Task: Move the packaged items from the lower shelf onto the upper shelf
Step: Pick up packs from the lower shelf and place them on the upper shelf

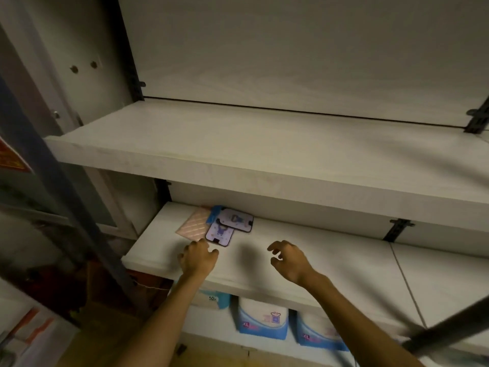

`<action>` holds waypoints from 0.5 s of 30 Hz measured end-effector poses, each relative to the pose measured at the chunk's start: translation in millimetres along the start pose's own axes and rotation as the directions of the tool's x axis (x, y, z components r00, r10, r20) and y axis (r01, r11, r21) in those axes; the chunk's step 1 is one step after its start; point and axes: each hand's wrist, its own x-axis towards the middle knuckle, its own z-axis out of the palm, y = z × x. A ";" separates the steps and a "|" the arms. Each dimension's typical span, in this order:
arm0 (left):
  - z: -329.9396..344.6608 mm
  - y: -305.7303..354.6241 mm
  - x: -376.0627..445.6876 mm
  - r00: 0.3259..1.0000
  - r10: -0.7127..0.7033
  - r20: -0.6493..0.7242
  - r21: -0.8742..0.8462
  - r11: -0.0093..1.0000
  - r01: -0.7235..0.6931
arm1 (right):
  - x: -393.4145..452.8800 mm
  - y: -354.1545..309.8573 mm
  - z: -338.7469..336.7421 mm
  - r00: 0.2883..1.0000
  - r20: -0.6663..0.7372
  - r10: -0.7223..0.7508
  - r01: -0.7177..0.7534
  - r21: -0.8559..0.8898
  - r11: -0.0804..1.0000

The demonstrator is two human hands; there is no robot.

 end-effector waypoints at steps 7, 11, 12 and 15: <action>33.0 -10.5 76.8 1.000 -0.001 0.024 -0.035 0.999 0.002 | 28.0 -14.3 41.3 0.987 -0.005 0.159 -0.159 0.013 0.987; 43.6 -9.3 97.9 0.998 0.025 0.060 -0.048 0.999 -0.022 | 40.4 -20.3 60.5 0.975 -0.008 0.220 -0.220 0.016 0.975; 44.8 -9.4 100.4 0.997 0.030 0.073 -0.051 0.998 -0.026 | 42.7 -21.3 64.9 0.973 -0.004 0.232 -0.232 0.018 0.973; 55.6 -15.6 114.7 0.995 0.034 0.098 -0.088 0.996 -0.025 | 47.1 -24.2 77.8 0.964 0.011 0.265 -0.265 0.033 0.964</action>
